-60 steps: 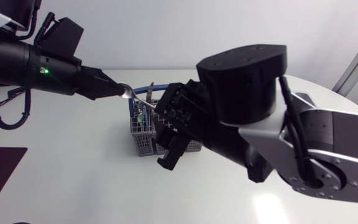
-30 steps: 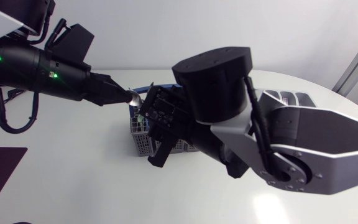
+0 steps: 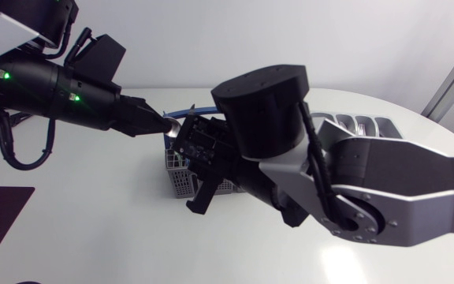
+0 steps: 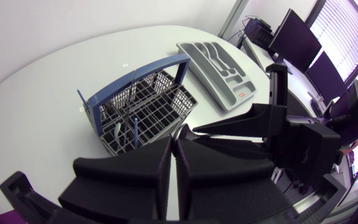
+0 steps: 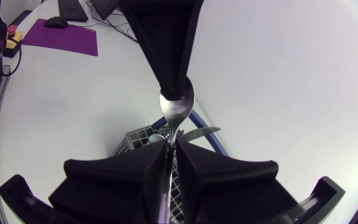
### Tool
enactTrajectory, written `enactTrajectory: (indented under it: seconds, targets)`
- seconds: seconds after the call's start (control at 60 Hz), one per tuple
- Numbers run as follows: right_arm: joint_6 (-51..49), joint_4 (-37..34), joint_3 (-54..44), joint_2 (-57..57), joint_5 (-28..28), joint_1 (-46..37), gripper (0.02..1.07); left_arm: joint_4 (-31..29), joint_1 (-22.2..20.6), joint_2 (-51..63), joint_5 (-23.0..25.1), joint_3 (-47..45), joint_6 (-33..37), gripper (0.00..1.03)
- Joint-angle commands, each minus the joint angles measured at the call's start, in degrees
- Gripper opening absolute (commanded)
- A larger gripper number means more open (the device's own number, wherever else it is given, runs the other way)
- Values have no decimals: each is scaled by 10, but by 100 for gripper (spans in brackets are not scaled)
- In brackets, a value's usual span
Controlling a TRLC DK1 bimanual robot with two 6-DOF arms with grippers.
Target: Unload the cutlery basket into the drawer organizer.
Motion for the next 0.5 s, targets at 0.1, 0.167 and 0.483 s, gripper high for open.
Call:
enactTrajectory:
  seconds: [0.1, 0.167, 0.483]
  targets:
    - [-12, -20, 12, 5, -9, 5, 12, 0, -7, 6, 5, 13, -17, 4]
    - [-12, -27, 11, 2, -11, 6, 12, -1, -7, 4, 5, 13, -18, 5]
    - [-14, -57, 5, -17, -26, 6, 8, -1, -4, -10, 2, 24, -21, 35]
